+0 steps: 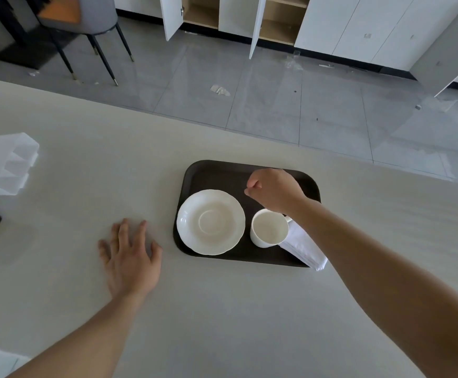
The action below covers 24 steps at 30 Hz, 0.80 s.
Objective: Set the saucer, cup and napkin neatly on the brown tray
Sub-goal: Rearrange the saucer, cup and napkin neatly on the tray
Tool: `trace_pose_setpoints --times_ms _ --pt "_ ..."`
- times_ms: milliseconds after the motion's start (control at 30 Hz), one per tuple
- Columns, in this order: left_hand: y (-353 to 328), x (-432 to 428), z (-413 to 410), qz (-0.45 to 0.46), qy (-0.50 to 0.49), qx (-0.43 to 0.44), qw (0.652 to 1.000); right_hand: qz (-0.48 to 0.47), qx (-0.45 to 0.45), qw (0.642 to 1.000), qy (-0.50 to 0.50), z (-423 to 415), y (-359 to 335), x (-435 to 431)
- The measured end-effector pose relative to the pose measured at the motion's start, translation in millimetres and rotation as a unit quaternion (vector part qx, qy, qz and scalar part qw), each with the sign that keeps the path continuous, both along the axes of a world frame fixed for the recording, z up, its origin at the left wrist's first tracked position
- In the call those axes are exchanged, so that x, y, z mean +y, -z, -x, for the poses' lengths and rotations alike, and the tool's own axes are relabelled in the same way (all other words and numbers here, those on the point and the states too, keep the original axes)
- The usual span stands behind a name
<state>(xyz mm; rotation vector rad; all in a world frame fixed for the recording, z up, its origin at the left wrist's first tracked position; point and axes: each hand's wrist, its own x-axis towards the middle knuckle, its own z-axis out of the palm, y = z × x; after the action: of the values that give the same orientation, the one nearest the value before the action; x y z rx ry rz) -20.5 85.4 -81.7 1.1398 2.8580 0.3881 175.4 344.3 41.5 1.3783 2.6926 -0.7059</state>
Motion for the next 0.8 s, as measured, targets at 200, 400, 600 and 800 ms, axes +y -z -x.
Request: trace_pose_setpoints --times_ms 200,400,600,800 --pt "0.3 0.4 0.2 0.006 0.0 0.003 1.0 0.051 -0.135 0.986 -0.08 38.5 11.9 10.8" --pt "-3.3 0.9 -1.9 0.006 0.001 -0.001 1.0 0.062 -0.142 0.984 -0.087 46.1 23.0 14.3" --pt "-4.8 1.1 -1.9 0.01 0.001 0.001 1.0 0.086 -0.113 0.986 -0.091 46.8 30.7 15.6" --pt "-1.2 0.0 -0.5 0.007 0.004 0.006 1.0 0.111 -0.097 0.985 -0.091 52.6 37.9 16.5"
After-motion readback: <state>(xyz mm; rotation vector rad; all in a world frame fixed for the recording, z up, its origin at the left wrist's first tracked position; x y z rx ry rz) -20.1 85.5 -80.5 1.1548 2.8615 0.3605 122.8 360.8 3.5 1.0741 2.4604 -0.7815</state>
